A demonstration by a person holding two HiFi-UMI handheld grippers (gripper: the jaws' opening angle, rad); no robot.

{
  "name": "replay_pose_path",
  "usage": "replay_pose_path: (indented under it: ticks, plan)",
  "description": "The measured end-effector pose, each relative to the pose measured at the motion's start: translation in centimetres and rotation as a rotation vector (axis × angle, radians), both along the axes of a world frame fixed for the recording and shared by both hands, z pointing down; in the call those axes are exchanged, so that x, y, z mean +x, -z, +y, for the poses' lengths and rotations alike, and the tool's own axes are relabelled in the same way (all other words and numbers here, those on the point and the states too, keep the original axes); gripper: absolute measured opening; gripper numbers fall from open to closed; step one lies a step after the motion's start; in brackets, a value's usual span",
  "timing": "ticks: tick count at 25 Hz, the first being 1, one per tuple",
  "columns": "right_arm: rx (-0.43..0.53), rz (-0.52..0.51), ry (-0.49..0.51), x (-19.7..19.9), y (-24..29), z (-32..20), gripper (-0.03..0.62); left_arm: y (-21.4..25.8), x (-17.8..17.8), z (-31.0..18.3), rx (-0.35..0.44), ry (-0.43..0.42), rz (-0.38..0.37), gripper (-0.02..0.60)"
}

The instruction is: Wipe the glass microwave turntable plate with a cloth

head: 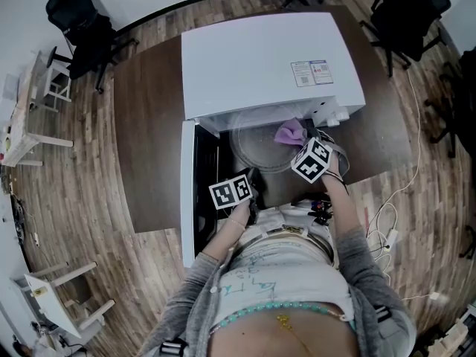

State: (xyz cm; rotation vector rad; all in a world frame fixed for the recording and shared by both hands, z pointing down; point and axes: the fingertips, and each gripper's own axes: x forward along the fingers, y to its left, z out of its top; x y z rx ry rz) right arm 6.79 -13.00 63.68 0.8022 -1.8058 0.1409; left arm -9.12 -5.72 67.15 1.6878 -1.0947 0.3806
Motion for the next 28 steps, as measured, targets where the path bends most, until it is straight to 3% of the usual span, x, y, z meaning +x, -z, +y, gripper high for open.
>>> replay_pose_path:
  ticks: [9,28]
  plan:
    - [-0.055,0.004,0.043,-0.3,-0.8,2.2,0.114,0.0,-0.1,0.0,0.001,0.007,0.006,0.078]
    - [-0.185,0.044,0.267,-5.1,-2.3,6.0,0.114,-0.1,0.0,-0.1,0.006,0.019,0.009,0.077]
